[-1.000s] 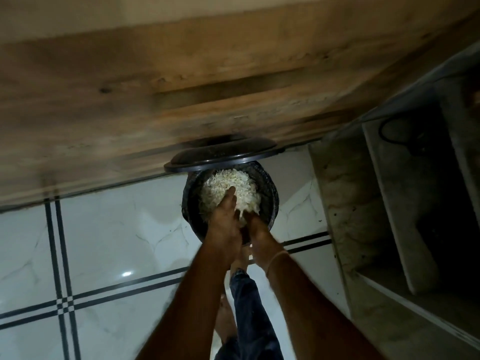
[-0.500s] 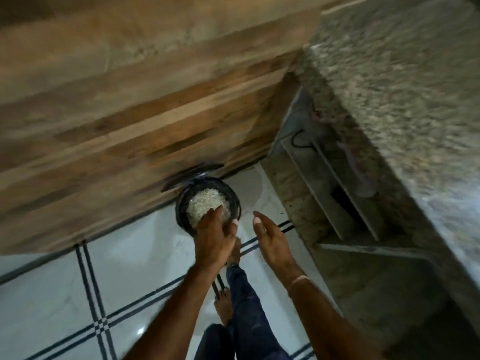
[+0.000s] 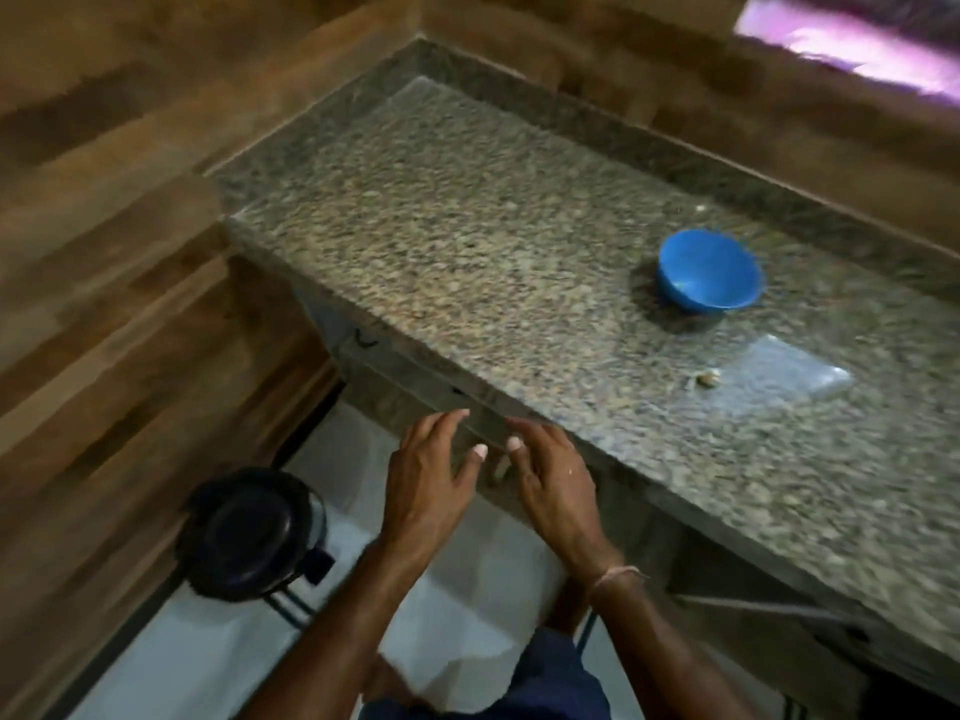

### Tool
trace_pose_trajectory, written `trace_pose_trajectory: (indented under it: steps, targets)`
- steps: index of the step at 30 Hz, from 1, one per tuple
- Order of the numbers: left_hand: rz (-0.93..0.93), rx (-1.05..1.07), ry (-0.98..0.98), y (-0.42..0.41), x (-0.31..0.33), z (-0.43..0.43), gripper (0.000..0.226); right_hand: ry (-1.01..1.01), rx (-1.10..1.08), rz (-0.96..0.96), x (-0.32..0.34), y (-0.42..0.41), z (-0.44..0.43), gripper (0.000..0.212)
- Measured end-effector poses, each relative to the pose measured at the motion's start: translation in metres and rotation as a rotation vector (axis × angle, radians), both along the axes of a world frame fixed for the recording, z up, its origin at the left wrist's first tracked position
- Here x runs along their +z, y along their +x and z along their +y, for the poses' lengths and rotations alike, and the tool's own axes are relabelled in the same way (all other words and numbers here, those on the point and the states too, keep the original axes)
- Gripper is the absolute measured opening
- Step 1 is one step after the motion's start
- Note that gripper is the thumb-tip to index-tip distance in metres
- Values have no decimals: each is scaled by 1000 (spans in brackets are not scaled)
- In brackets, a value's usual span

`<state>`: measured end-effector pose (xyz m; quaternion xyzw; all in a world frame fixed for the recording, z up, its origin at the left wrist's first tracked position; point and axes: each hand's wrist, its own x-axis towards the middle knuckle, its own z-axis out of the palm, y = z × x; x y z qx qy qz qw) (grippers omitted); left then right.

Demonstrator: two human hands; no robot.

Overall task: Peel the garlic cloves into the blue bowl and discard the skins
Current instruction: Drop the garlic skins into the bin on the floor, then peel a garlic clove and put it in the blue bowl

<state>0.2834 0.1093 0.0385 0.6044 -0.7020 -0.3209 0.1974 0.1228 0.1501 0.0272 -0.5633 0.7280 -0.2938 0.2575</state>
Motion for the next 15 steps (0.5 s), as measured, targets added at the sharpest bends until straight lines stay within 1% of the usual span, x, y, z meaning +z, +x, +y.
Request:
trace_pose_trajectory:
  steps: [3,6,8,12,15]
  targets:
    - [-4,-79,5,-80,4,-9,46,-20,-63,-1,-2,-71,8,37]
    - [6,-150,16,-160,5,-17,42,3,-130,-17,-6,-141,16,34]
    - [15,-147,36,-204,2,-24,36,28,-163,-12,-9,-183,18,34]
    - [-12,-102,50,-265,-11,-48,26,74,-224,59,-15,-256,14,37]
    - [-92,-101,35,-290,-28,-65,21,142,-232,154,-20,-292,-2,42]
